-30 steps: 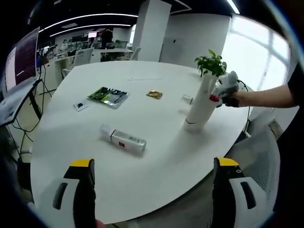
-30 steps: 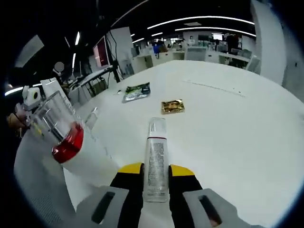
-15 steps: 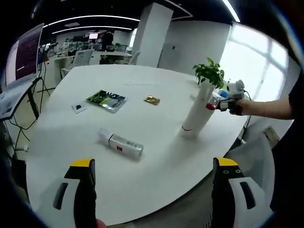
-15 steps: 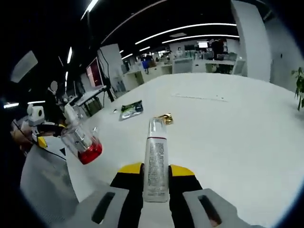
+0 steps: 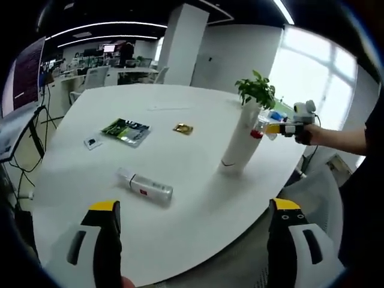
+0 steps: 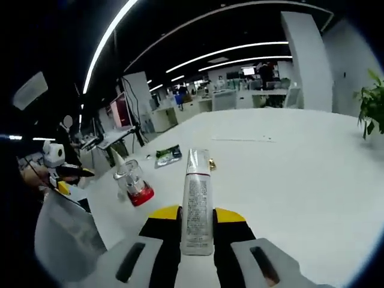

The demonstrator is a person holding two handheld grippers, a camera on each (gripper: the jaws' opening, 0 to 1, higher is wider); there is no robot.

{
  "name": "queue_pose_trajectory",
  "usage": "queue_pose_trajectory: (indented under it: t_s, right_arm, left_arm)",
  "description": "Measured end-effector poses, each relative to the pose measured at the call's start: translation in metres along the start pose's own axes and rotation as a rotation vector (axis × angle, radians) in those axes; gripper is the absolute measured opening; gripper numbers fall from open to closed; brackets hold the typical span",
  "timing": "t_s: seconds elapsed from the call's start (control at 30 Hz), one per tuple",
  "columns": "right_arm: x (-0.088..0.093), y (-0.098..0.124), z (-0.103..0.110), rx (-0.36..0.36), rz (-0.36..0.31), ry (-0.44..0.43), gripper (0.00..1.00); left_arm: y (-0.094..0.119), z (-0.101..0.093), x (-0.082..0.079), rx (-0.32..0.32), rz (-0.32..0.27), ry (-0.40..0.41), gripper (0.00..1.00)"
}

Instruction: Arrange the skincare products in the storage area until every visible bottle or jar stands upright without overlapping.

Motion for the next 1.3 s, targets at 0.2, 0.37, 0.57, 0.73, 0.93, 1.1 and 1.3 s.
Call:
queue_pose_trajectory:
  t_s: [0.2, 0.37, 0.57, 0.73, 0.93, 1.1, 1.3]
  right_arm:
    - [-0.003, 0.011, 0.006, 0.000, -0.050, -0.013, 0.10]
    - [-0.006, 0.030, 0.032, -0.024, -0.123, -0.035, 0.10]
    - [-0.006, 0.044, 0.052, -0.057, -0.183, -0.060, 0.10]
    - [-0.012, 0.054, 0.069, -0.081, -0.229, -0.092, 0.10]
    - [-0.016, 0.058, 0.085, -0.144, -0.278, -0.156, 0.10]
    - [-0.021, 0.055, 0.105, -0.209, -0.294, -0.157, 0.10]
    - [-0.026, 0.047, 0.137, -0.353, -0.287, -0.138, 0.10]
  left_arm:
    - [0.004, -0.004, -0.009, 0.013, -0.020, -0.013, 0.95]
    - [0.007, -0.008, -0.018, 0.031, -0.050, -0.008, 0.95]
    - [0.010, -0.009, -0.023, 0.044, -0.084, 0.020, 0.95]
    - [0.009, -0.011, -0.022, 0.053, -0.077, 0.014, 0.95]
    - [0.009, -0.017, -0.027, 0.087, -0.095, 0.027, 0.95]
    - [0.010, -0.027, -0.041, 0.159, -0.145, 0.081, 0.93]
    - [0.013, -0.038, -0.063, 0.222, -0.197, 0.076, 0.92]
Point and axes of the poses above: the point that each gripper's makers call its tool centre point, and the gripper's own axes: y roughly backward along the fingers, z roughly to its left, x roughly out of its underside, the point moved 6 cm from there along y, roughly backward along the fingers, and after that the axes turned 4 degrees about -y, right-handed, at the moved point
